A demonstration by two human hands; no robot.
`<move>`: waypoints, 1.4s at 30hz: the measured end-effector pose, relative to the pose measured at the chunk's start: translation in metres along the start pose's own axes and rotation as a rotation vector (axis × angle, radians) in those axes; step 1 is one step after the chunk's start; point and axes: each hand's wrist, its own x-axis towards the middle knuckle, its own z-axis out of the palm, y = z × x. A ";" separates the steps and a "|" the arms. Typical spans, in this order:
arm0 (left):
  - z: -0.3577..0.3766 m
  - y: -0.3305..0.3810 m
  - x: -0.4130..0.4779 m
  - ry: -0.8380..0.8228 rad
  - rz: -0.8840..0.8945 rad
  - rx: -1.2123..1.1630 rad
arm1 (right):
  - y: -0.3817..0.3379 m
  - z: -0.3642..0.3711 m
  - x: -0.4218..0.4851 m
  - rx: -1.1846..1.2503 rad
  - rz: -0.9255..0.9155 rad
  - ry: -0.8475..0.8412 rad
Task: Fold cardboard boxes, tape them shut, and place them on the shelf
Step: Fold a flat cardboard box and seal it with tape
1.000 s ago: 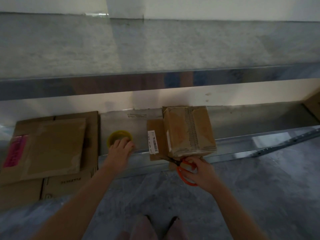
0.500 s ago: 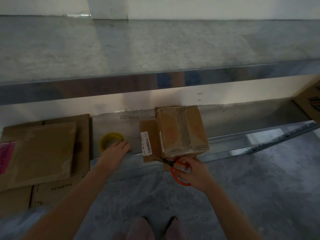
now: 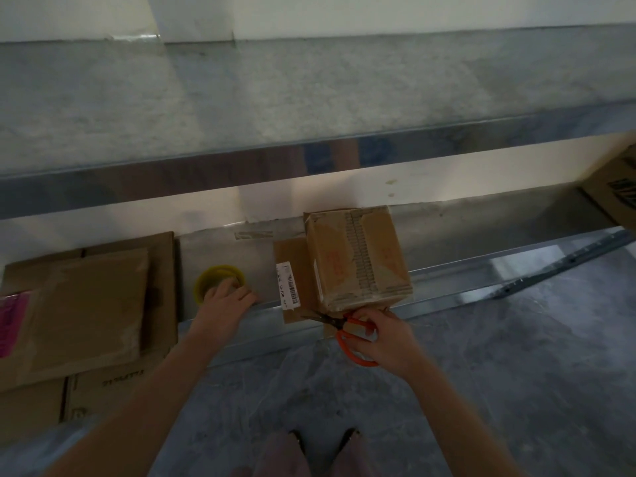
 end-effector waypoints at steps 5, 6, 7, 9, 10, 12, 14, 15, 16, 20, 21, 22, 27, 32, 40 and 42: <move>-0.006 0.001 -0.008 0.040 0.127 0.130 | 0.004 0.003 0.003 0.007 -0.007 0.010; -0.007 0.000 -0.010 0.041 0.151 0.148 | 0.004 0.004 0.003 0.010 -0.006 0.011; -0.007 0.000 -0.011 0.041 0.173 0.163 | 0.006 0.004 0.004 0.015 -0.005 0.012; -0.007 -0.002 -0.014 0.057 0.207 0.175 | 0.006 0.004 0.005 0.032 -0.009 0.014; -0.008 -0.001 -0.016 0.074 0.210 0.162 | 0.006 0.003 0.005 0.032 -0.016 0.009; -0.011 0.000 -0.020 0.125 0.223 0.117 | 0.005 0.002 0.005 0.022 -0.025 -0.011; -0.012 0.003 -0.025 0.161 0.238 0.077 | 0.005 0.001 0.005 0.004 -0.035 -0.022; -0.013 0.004 -0.028 0.172 0.240 0.064 | 0.004 0.000 0.005 -0.007 -0.040 -0.025; -0.015 0.005 -0.030 0.172 0.229 0.039 | 0.003 -0.001 0.006 -0.019 -0.047 -0.027; -0.038 0.035 -0.018 0.236 0.093 -0.209 | 0.005 -0.007 0.006 -0.043 -0.059 -0.059; -0.047 0.049 -0.012 0.263 0.070 -0.288 | 0.006 -0.009 0.007 -0.047 -0.071 -0.066; -0.057 0.064 -0.005 0.269 0.058 -0.360 | 0.007 -0.011 0.007 -0.053 -0.092 -0.070; -0.072 0.118 0.023 0.024 0.010 -0.491 | 0.011 -0.020 0.009 -0.122 -0.158 -0.115; -0.050 0.133 0.031 -0.082 -0.105 -0.443 | 0.030 -0.032 0.004 -0.238 -0.253 -0.124; -0.053 0.148 0.029 -0.029 -0.154 -0.170 | 0.142 -0.115 -0.020 -0.183 -0.451 0.366; -0.052 0.147 0.028 -0.020 -0.130 -0.050 | 0.169 -0.140 -0.013 -0.211 -0.383 0.482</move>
